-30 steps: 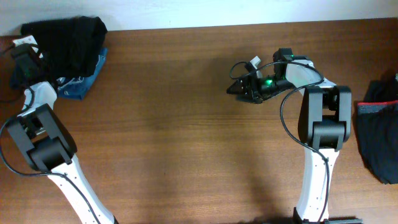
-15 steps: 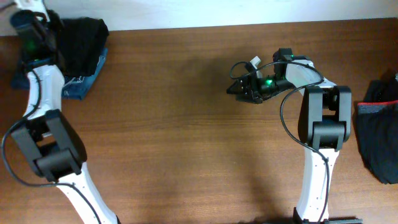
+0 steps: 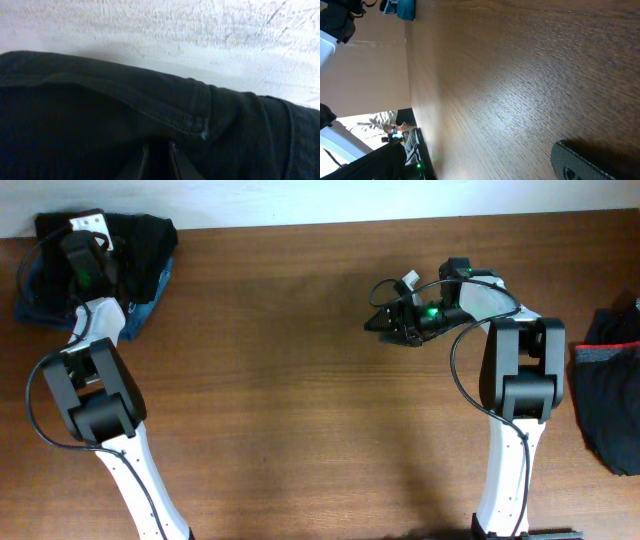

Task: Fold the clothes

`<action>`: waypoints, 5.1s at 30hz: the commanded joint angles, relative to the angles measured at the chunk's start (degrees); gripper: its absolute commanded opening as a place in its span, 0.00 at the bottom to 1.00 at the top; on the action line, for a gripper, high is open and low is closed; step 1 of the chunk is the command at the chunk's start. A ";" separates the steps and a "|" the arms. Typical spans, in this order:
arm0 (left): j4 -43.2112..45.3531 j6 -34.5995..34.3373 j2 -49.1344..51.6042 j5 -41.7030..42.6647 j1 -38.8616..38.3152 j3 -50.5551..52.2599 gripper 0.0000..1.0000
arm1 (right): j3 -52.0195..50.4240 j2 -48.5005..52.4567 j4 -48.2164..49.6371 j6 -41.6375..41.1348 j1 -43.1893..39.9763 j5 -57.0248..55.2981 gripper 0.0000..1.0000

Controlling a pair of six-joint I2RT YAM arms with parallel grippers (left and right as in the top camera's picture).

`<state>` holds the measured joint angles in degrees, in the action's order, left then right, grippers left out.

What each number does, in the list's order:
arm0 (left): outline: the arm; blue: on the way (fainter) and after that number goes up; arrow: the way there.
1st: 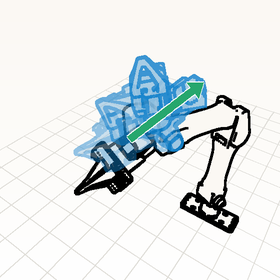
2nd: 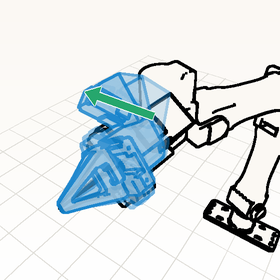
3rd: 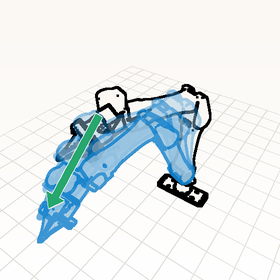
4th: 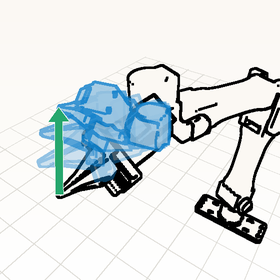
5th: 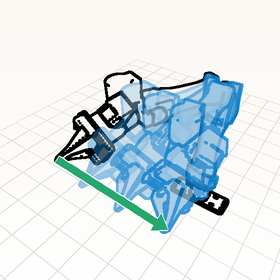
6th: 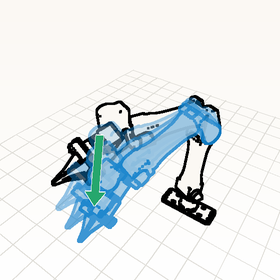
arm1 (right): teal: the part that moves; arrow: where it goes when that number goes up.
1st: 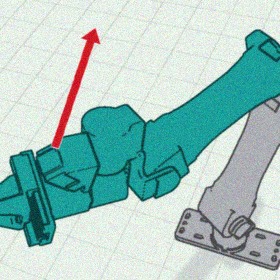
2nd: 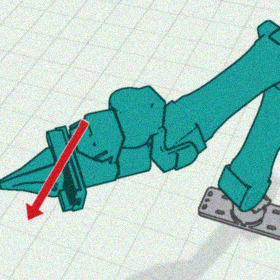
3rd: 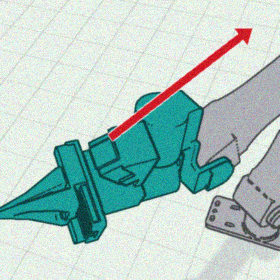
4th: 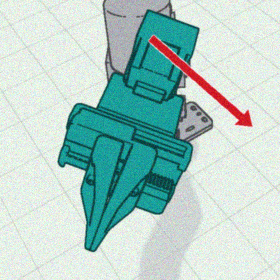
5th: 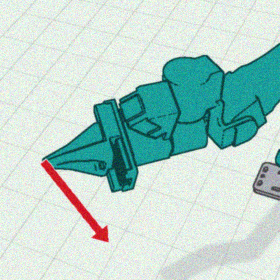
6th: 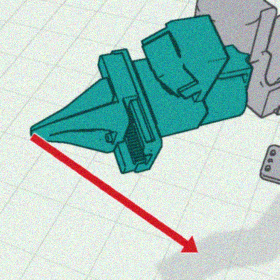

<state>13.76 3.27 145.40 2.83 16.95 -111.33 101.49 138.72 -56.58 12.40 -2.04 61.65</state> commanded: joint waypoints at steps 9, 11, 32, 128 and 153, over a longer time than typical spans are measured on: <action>6.32 1.57 -7.80 -1.88 1.40 2.40 0.14 | -2.97 5.03 0.07 0.63 0.15 -12.61 0.99; 5.03 1.57 -7.72 -4.94 2.01 2.40 0.14 | -2.97 5.03 0.07 0.63 0.15 -12.63 0.99; -5.62 1.53 -0.92 -5.16 7.06 2.40 0.15 | -2.97 5.03 0.07 0.59 0.15 -12.59 0.99; -62.03 -10.10 -7.10 5.35 -1.53 0.52 0.01 | 0.94 -6.01 -12.00 -6.78 -2.84 -30.88 0.99; -94.51 3.61 -8.39 45.94 -1.60 -40.13 0.99 | 11.04 -11.28 -26.40 -8.41 -5.14 -35.30 0.99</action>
<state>-79.33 -0.95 137.71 40.71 15.70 -149.82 109.54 132.27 -81.08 4.25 -6.22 29.26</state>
